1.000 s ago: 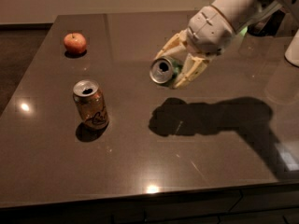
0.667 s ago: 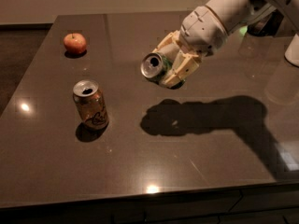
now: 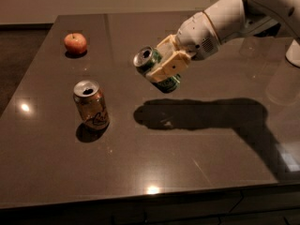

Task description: Place green can upright

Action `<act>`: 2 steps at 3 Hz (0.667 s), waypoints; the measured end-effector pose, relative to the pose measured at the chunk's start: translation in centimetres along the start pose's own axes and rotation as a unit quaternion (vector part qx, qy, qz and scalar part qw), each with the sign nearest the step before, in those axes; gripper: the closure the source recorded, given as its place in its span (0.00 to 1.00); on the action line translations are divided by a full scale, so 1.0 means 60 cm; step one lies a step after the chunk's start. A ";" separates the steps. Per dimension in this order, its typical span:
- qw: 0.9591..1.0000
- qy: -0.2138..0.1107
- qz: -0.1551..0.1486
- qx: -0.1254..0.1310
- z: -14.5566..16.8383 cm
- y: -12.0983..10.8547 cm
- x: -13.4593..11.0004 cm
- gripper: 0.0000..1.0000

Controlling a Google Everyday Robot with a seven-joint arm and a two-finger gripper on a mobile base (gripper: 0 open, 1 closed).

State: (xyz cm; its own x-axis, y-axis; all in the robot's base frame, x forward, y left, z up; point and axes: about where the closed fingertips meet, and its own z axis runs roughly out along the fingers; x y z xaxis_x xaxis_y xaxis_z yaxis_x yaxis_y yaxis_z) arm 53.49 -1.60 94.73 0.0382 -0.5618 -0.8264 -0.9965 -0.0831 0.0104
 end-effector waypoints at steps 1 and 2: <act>0.998 -0.028 0.048 0.034 0.012 -0.024 0.015 1.00; 0.993 -0.063 0.077 0.061 0.018 -0.048 0.029 1.00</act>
Offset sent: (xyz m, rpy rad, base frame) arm 0.0497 -0.0079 -0.0322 0.2209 0.0906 -0.2977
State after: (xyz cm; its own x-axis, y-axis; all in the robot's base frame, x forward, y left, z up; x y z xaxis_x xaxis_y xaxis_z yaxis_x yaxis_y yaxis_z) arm 56.32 -1.44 92.63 -0.1170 -0.4528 -0.8839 -0.9917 0.1002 0.0800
